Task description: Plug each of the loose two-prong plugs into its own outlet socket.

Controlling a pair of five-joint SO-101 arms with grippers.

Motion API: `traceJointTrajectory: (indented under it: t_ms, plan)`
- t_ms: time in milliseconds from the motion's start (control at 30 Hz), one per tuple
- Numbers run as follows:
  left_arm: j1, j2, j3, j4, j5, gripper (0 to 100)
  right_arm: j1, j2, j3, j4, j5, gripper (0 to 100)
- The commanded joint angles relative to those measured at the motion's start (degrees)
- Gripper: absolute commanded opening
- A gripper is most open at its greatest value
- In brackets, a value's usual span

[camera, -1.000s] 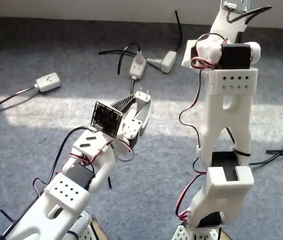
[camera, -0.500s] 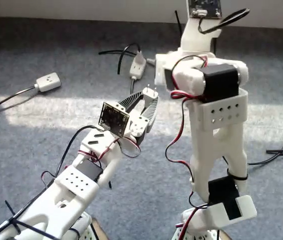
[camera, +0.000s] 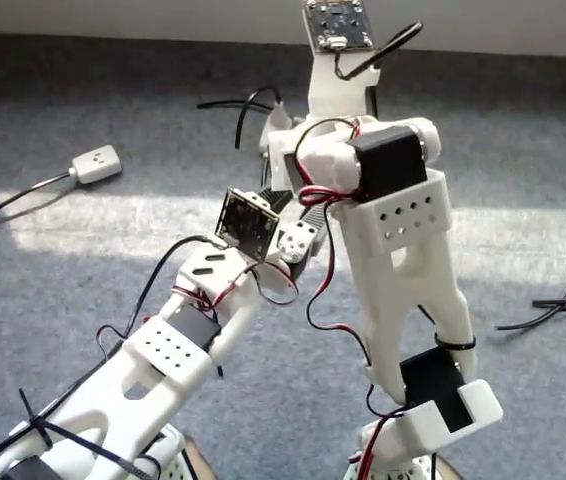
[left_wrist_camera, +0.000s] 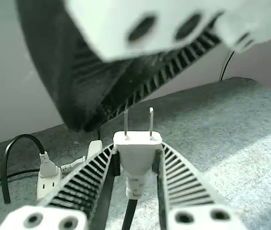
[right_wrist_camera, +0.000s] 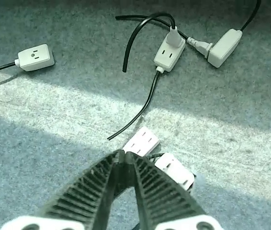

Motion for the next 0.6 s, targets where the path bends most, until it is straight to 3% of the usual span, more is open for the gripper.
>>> traceJointTrajectory:
  t_ms: [0,133,333,567]
  plan:
    - [-0.66,-0.22,-2.77,-1.58,-0.26,1,-0.4,-4.09,-0.04,2.33,0.7,0.7]
    - [-2.86,-0.57,-3.03,-1.58,0.53,1,0.84,-6.2,3.3,2.33,0.7,0.7]
    - [-4.97,-0.57,-5.76,-1.23,9.67,1,7.08,-6.46,16.4,-3.65,0.7,0.7]
    - [-3.65,-0.57,-5.85,-1.14,9.76,1,9.01,-6.46,19.47,-9.98,0.7,0.7]
